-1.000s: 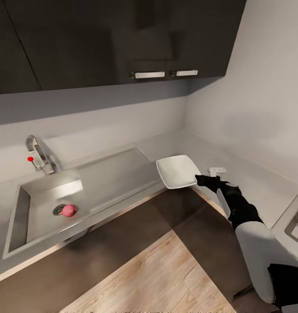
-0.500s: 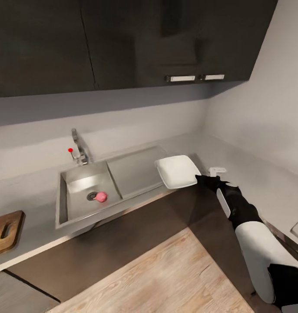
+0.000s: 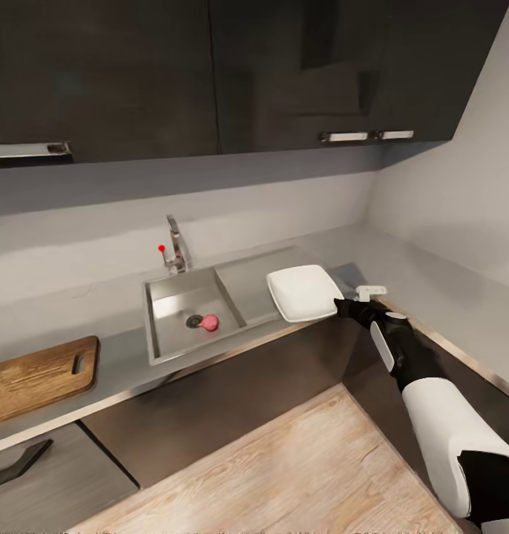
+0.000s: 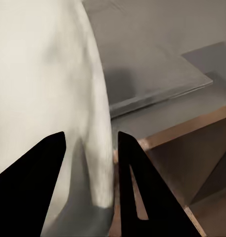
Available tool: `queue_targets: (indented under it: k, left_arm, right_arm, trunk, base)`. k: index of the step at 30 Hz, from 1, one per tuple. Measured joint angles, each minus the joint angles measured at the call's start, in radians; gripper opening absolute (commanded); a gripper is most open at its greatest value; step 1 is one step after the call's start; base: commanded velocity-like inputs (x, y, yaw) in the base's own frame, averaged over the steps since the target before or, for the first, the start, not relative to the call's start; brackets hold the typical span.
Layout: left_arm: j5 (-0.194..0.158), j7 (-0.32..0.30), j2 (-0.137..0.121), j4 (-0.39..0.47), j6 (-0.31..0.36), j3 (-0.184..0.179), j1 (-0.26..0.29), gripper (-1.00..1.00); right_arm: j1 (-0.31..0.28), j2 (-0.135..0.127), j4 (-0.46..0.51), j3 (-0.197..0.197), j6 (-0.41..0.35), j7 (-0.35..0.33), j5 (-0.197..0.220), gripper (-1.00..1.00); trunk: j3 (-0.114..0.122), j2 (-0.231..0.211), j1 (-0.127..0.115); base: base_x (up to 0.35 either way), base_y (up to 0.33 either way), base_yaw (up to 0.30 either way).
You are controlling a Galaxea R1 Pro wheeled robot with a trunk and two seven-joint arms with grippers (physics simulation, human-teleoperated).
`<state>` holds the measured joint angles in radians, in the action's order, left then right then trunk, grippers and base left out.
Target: In the kitchen, take the Vidalia onion out of the sink, dice it on the chopping board with the paring knife, put the diced onion into the bowl on the countertop, then place both the paring knife and the chopping board into the sink.
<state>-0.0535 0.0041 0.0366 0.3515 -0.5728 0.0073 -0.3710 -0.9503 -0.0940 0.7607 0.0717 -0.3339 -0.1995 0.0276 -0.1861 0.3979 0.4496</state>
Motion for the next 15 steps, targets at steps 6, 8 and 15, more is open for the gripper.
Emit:
queue_targets:
  k: [6,8,15]
  left_arm:
    - [0.000,0.000,0.000,0.000,0.000,0.000,0.000,1.00]
    - [0.000,0.000,0.000,0.000,0.000,0.000,0.000,1.00]
    - [0.000,0.000,0.000,0.000,0.000,0.000,0.000,1.00]
  right_arm:
    - [0.000,0.000,0.000,0.000,0.000,0.000,0.000,-1.00]
    - [0.000,0.000,0.000,-0.001,0.000,0.000,-0.001,-1.00]
    - [0.000,0.000,0.000,0.000,0.000,0.001,0.000,-1.00]
  trunk:
    - [0.000,0.000,0.000]
    - [0.000,0.000,0.000]
    - [0.000,0.000,0.000]
  base:
    - [-0.028,0.284,0.000]
    - [-0.005,0.288,0.000]
    - [-0.073,0.283,0.000]
